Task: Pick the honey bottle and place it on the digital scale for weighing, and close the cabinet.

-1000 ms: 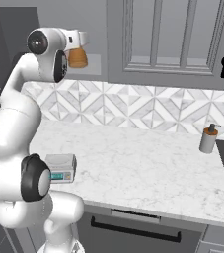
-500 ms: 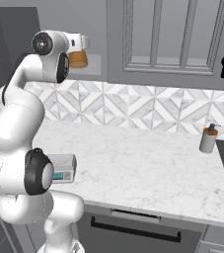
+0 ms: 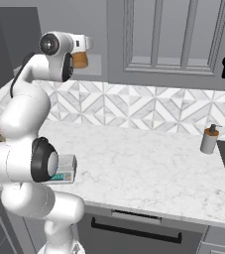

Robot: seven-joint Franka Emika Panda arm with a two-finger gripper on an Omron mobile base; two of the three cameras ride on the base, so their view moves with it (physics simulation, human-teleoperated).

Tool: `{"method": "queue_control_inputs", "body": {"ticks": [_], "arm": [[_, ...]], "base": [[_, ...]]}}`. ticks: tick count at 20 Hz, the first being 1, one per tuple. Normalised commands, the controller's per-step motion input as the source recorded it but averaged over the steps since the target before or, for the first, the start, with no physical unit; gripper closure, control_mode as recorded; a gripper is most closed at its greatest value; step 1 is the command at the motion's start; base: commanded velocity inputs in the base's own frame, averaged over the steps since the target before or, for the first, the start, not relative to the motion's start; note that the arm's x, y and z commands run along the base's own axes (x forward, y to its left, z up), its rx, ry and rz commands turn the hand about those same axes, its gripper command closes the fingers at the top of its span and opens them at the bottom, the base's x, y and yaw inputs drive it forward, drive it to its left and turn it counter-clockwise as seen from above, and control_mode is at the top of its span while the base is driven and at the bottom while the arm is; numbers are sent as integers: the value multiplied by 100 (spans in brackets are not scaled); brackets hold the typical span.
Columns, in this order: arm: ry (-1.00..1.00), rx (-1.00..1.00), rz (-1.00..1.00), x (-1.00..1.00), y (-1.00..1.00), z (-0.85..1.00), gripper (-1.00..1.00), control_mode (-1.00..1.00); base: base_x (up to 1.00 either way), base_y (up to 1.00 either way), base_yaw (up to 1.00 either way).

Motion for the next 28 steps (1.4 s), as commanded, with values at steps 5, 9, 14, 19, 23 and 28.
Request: {"method": "queue_control_inputs", "body": {"ticks": [5, 9, 14, 19, 23, 28], "arm": [[1, 1, 0, 48, 0, 0, -100, -100], [4, 0, 0, 44, 0, -12, -100, -100], [3, 0, 0, 21, 0, -54, -100, -100], [4, 0, 0, 24, 2, -52, 100, -100], [1, 0, 0, 21, 0, -23, 100, -100], [-10, 0, 0, -22, 0, -7, 100, -100]], "base": [[0, 0, 0], [0, 0, 0], [0, 0, 0], [0, 0, 0], [0, 0, 0], [0, 0, 0]]}}
